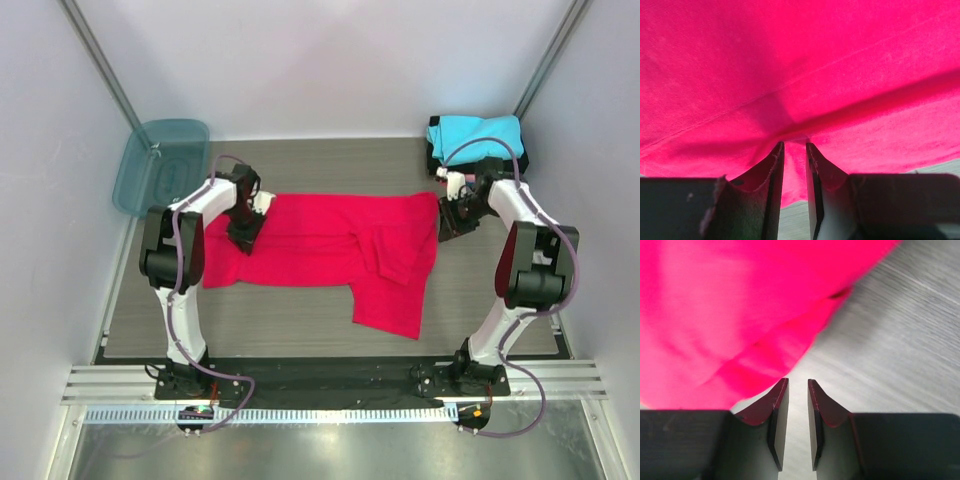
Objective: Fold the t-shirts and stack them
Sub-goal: Fold the tshirt
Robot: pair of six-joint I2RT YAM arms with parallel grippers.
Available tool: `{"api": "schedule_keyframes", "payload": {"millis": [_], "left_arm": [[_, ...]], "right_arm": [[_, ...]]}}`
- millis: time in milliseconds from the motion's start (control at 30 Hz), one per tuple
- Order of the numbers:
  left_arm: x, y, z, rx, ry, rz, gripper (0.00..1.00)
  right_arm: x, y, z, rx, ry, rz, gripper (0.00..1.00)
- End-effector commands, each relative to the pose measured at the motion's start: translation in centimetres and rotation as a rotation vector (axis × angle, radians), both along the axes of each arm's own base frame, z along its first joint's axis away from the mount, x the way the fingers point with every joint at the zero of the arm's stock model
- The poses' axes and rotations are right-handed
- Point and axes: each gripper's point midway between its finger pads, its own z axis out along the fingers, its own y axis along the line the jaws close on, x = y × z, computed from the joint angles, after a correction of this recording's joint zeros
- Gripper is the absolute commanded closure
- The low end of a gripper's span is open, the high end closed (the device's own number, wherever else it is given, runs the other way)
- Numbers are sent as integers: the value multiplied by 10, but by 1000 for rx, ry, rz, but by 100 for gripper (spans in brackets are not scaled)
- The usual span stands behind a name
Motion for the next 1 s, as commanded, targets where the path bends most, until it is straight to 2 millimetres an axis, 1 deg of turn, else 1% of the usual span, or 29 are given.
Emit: {"api": "schedule_keyframes", "payload": {"millis": [0,33,67,133,167,200,233,267,300,333,367,400,433,467,500,533,567,600,633,667,700,733,767,867,900,967], "left_arm": [[2,-7,22,-51,-31,-10,75],[-1,-8,24,-57,-28,-11,75],[-8,-8,22,-58,-12,-14,75],[-15,-10,27,-62,-15,-31,75],[-20,-9,26,-61,-7,-36,75],[-21,-8,32,-61,-26,-39,75],[-22,-5,33,-50,-35,-42,76],[-25,-2,34,-41,-38,-49,76],[-25,0,36,-36,-46,-51,75],[-26,2,42,-32,-61,-55,75],[-29,6,43,-21,-58,-55,75],[-33,10,43,-15,-54,-64,76],[-35,13,45,-9,-64,-66,75],[-36,17,45,6,-67,-67,76],[-37,22,45,15,-68,-69,75],[-43,26,41,23,-54,-69,76],[-44,29,40,30,-54,-68,76],[-46,33,37,36,-46,-65,75],[-49,37,33,45,-33,-67,76],[-51,40,30,53,-26,-67,76],[-52,46,26,65,-21,-60,76],[-56,50,23,74,-9,-67,76],[-55,53,20,82,-9,-65,76],[-58,69,10,124,16,-59,76],[-58,74,5,127,30,-42,76],[-57,79,1,132,36,-31,76]], "right_arm": [[-5,25,59,120,-105,64,72],[-9,27,58,129,-89,64,72],[-14,28,53,135,-72,64,72],[-17,28,45,136,-59,71,72],[-16,29,44,138,-59,70,72],[-14,30,40,148,-56,65,72],[-11,31,39,158,-56,52,72],[-2,32,41,165,-80,43,72],[4,32,37,172,-77,35,72],[10,34,38,186,-81,25,72],[24,34,45,185,-119,25,72],[31,35,45,191,-124,25,72],[38,36,41,200,-117,24,72],[52,37,49,200,-146,27,72],[59,37,51,200,-155,26,72],[65,37,44,203,-143,25,72],[77,39,51,199,-170,33,72],[83,38,49,196,-174,32,72],[88,39,47,196,-175,36,72],[98,38,42,192,-175,36,72],[103,40,37,193,-167,36,72],[112,41,40,191,-185,38,72],[116,41,27,187,-162,34,72],[128,46,17,165,-164,48,72],[129,46,5,157,-144,49,72],[135,50,1,146,-148,57,72]]}}
